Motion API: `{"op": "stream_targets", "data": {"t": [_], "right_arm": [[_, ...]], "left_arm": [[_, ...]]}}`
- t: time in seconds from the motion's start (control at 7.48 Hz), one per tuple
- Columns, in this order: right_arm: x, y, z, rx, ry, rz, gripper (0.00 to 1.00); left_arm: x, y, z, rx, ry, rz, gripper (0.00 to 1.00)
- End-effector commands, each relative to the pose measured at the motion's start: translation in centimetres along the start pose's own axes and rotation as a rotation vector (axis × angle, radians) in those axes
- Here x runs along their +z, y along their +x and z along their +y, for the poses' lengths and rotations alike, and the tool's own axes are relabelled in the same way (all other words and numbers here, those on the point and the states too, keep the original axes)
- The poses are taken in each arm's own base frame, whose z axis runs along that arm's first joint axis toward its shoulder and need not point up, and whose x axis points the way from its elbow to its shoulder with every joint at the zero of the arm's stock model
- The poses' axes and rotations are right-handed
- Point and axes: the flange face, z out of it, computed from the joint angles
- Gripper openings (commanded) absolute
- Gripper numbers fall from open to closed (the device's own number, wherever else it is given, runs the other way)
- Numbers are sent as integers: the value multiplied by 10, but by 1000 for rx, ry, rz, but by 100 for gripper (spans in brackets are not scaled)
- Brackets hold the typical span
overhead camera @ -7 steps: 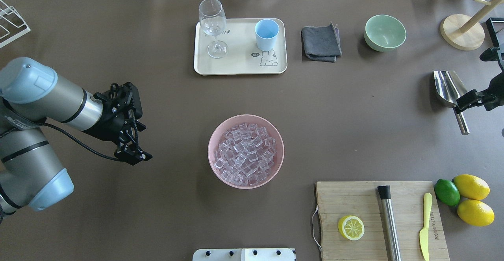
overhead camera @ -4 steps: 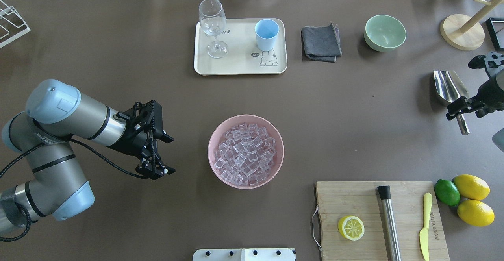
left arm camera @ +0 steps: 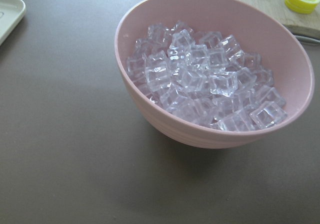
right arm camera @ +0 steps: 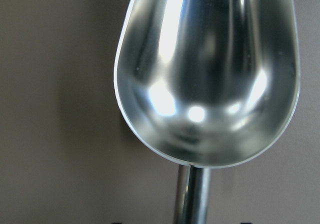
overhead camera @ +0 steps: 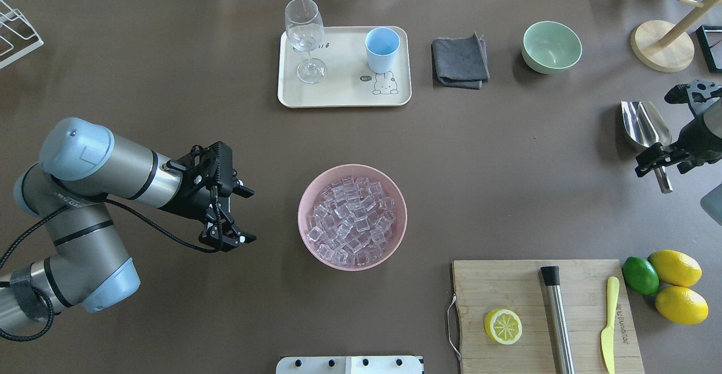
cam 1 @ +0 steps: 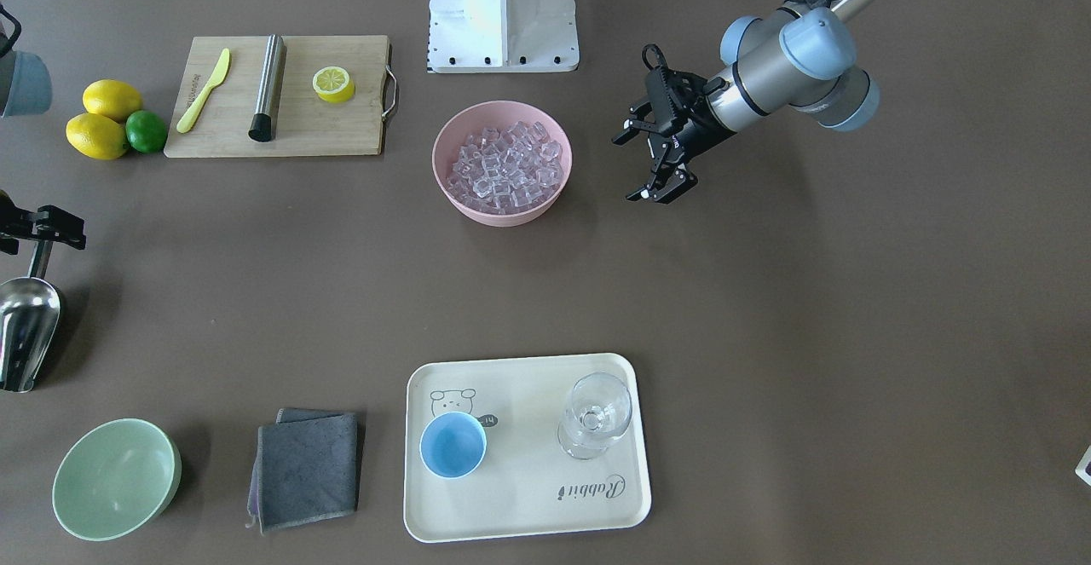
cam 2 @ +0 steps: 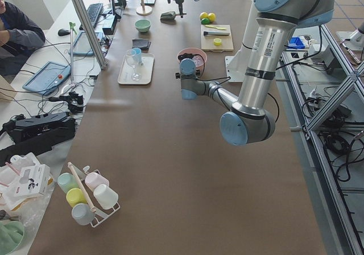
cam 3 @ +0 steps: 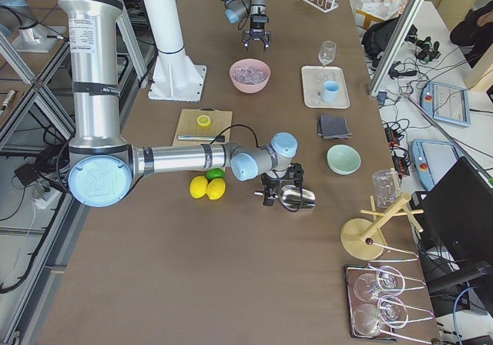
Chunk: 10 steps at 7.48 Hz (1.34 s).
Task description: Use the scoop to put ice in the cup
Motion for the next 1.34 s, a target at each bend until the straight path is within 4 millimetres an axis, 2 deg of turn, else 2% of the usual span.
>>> {"op": "stream_targets", "data": {"t": [0.0,0.13,0.27,0.4,0.53,0.67,0.8,0.94,1.2], "right_arm": [[2,1,0,2,-5,3,0],[3,2,1,4,-7,3,0],[8,7,3,7,-16,4,0],[5,5,4,2,-13,2,0],[-6,-3,9,-9,-4,-9,0],[-35,-26,14,-1,-20,7,0],[-67,-51,20,-16,-34,22,0],[-104,-71,26,-30,-11,26,0],[-173,-102,47,-126,51,29,0]], "left_arm": [[33,-8,14,249,122,8,98],[35,-5,15,270,132,13,98],[47,-2,15,271,129,27,98],[59,-7,11,276,139,29,98],[69,-12,12,269,130,30,98],[76,-13,11,265,125,35,98],[86,-4,12,262,121,55,98],[87,-3,11,262,123,59,98],[91,4,-1,225,142,71,98]]}}
